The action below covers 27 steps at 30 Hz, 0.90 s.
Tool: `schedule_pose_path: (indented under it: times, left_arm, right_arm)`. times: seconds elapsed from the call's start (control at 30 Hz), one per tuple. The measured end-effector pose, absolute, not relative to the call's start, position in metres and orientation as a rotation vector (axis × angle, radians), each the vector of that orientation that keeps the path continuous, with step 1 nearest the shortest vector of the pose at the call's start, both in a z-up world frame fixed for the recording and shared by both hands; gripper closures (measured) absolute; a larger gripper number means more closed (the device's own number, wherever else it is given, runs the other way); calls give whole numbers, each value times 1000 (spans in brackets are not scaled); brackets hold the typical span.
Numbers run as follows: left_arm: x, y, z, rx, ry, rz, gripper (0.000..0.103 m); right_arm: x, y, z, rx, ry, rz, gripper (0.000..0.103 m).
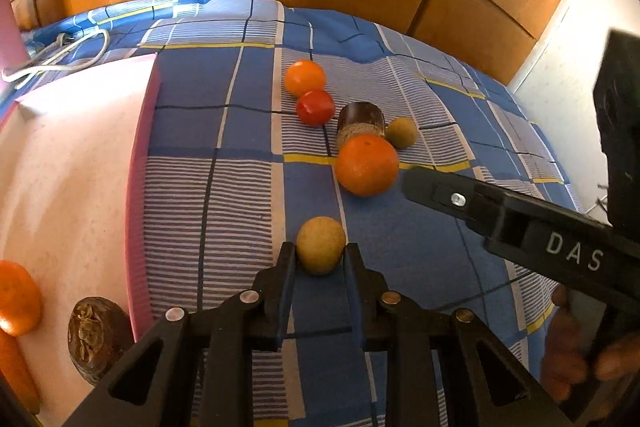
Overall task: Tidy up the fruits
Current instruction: 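Lift the yellow fruit with the left tool while the right tool grasps the second orange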
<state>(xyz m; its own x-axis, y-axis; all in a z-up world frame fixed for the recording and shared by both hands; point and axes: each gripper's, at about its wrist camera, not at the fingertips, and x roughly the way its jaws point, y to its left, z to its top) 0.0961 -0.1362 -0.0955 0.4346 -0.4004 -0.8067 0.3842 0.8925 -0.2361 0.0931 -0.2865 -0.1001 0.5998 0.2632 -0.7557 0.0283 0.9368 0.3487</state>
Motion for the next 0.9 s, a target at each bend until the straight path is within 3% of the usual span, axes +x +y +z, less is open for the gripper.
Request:
schedule_pose_path:
  times: [0.5,0.57,0.9]
  left_arm:
    - [94,-136,-97,-24,987,-489,78]
    - [94,-136,-97,-25,986,-491,78]
    - [94,-137,-97,-17,988,-488,79]
  right_arm:
    - [133,-247,-110,237,968,212,56]
    - [134,-246,-113,221,976,200,64]
    - [104,-266,-112,224,968,167,65]
